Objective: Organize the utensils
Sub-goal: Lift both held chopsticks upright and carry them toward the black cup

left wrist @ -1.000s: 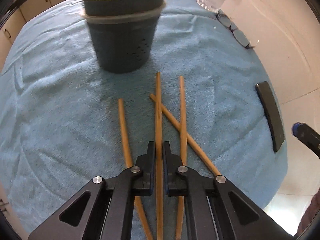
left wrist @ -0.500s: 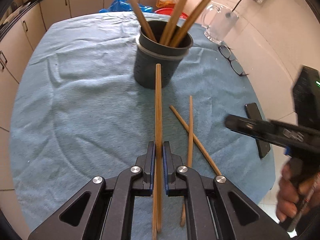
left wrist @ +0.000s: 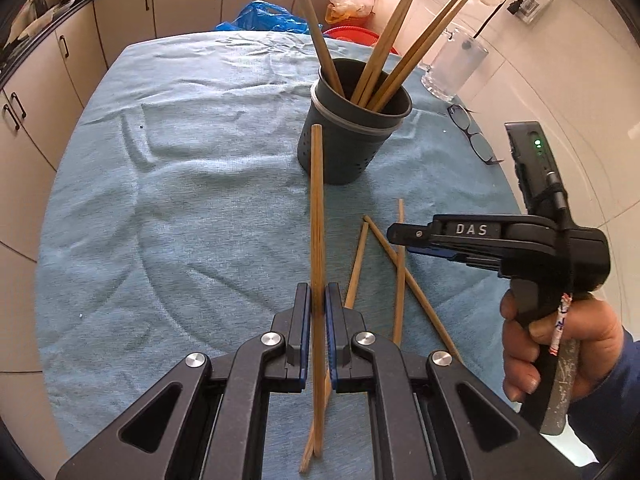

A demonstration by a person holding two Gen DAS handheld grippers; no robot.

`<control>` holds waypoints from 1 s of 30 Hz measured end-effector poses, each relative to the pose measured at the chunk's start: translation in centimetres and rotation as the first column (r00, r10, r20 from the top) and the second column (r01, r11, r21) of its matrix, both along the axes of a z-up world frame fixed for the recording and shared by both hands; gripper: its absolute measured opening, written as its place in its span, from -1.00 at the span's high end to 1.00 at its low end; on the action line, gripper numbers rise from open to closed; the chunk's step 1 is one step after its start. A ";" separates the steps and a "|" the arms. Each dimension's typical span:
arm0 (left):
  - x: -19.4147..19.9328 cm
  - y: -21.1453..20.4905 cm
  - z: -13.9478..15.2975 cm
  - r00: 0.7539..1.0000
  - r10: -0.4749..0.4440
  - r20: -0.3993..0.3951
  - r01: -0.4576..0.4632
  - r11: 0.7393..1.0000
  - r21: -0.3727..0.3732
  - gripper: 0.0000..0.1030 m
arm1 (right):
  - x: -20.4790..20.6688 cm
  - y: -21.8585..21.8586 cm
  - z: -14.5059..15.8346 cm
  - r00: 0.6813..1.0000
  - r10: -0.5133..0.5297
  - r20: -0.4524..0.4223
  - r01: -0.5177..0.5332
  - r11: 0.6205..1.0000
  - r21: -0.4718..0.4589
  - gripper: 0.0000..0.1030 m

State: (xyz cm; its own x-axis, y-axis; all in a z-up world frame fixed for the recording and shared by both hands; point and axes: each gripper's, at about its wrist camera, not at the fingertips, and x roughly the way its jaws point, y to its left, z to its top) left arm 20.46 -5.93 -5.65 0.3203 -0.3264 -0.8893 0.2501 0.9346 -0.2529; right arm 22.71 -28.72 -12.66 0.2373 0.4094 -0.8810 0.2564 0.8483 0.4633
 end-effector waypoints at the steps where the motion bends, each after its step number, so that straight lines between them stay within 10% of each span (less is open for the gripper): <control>1: 0.1 0.0 0.0 1.000 0.002 -0.002 -0.002 1.000 -0.002 0.87 | 0.2 0.1 -0.2 1.000 0.003 -0.003 -0.003 1.000 0.002 0.45; 5: 0.3 -0.2 0.0 1.000 0.002 -0.001 -0.002 1.000 -0.005 0.87 | 0.3 0.2 -0.6 1.000 0.013 0.003 -0.013 1.000 0.016 0.86; 15: -0.3 -0.5 2.3 0.998 0.002 0.057 -0.001 1.000 -0.025 0.87 | -2.8 -0.3 5.3 0.981 0.065 0.181 -0.070 0.997 0.022 0.86; 30: -2.5 -1.6 4.8 0.991 -0.001 0.131 0.003 1.000 -0.013 0.87 | -9.7 0.0 13.7 0.863 0.170 0.475 -0.140 0.985 -0.099 0.86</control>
